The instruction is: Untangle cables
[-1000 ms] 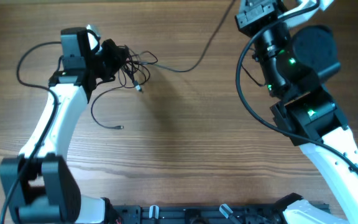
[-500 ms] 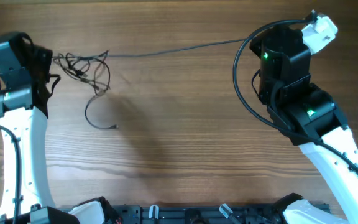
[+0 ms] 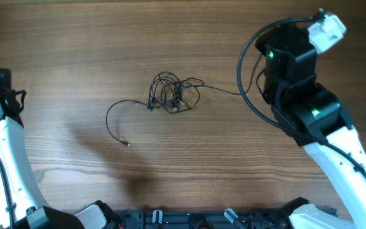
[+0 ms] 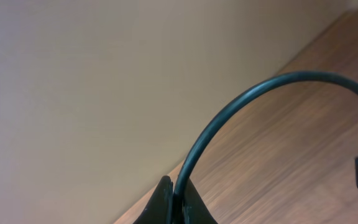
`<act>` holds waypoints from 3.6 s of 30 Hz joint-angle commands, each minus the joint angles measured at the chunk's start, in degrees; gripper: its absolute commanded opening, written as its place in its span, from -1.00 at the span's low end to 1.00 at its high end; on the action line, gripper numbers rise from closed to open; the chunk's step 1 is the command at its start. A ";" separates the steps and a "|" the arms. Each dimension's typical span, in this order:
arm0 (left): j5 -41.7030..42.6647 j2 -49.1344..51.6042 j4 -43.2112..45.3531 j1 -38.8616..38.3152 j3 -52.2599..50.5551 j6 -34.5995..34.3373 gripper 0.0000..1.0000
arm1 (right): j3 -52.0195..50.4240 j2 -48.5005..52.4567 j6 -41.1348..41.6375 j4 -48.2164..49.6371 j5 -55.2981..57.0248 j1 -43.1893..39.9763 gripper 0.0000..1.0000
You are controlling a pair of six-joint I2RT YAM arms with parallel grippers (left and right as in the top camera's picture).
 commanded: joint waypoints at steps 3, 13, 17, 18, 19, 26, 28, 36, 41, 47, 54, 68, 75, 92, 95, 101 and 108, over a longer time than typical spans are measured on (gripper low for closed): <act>36.44 1.57 -6.05 -11.85 0.98 4.48 0.53 | 0.39 2.49 -0.24 4.70 -13.27 -0.09 -0.91; 25.94 19.65 3.28 -47.23 0.90 10.40 0.91 | 0.39 2.49 -0.48 5.33 -20.81 -0.09 -0.91; 25.03 25.33 7.23 -52.33 0.90 8.83 0.86 | 0.39 2.49 -0.28 5.53 -21.81 -0.09 -0.91; 25.03 26.29 7.85 -53.07 0.90 8.55 0.86 | 0.39 2.49 -0.31 5.51 -22.21 -0.09 -0.91; 24.55 26.95 8.55 -53.59 0.90 8.79 0.86 | 0.39 2.49 -0.33 5.44 -22.16 -0.09 -0.91; 15.54 28.74 9.70 -54.01 0.90 30.29 0.43 | 0.39 2.49 -0.33 5.16 -22.18 -0.09 -0.91; 12.63 28.74 10.12 -53.72 0.90 34.14 0.40 | 0.39 2.49 -0.31 5.16 -22.16 -0.09 -0.91; 19.15 27.61 9.60 -54.01 1.05 40.87 0.41 | 0.39 2.49 -0.85 5.05 -22.16 -0.09 -0.91; 22.97 14.75 8.13 -52.30 1.11 44.02 0.61 | 0.39 2.49 -1.84 4.94 -22.14 -0.09 -0.91; 22.58 16.37 0.33 -50.03 0.87 55.21 0.84 | 0.39 2.49 -1.77 4.68 -22.14 -0.09 -0.91; 20.33 24.37 -0.76 -49.53 0.87 72.19 0.42 | 0.39 2.49 -1.79 3.85 -22.14 -0.09 -0.91; 21.11 28.35 6.58 -49.51 0.87 71.93 0.29 | 0.39 2.49 -1.68 3.89 -22.16 -0.09 -0.91; 28.39 29.88 9.03 -49.51 0.90 70.10 -0.45 | 0.39 2.49 -1.66 3.98 -22.16 -0.09 -0.91; 33.94 10.21 18.32 -39.19 10.58 47.08 -0.92 | 0.39 2.49 -1.60 -1.42 -13.42 -0.09 -0.91; 33.94 4.09 24.44 -32.61 10.58 39.06 -0.92 | 0.39 2.49 -0.55 -3.89 -10.23 -0.09 -0.91; 32.54 0.44 36.81 -17.94 10.58 21.97 -0.92 | 0.37 2.49 2.99 -9.73 -5.03 -0.09 -0.91; 3.67 3.52 24.09 -2.97 10.54 22.62 -0.92 | 0.37 2.49 2.80 -11.32 6.12 -0.09 -0.91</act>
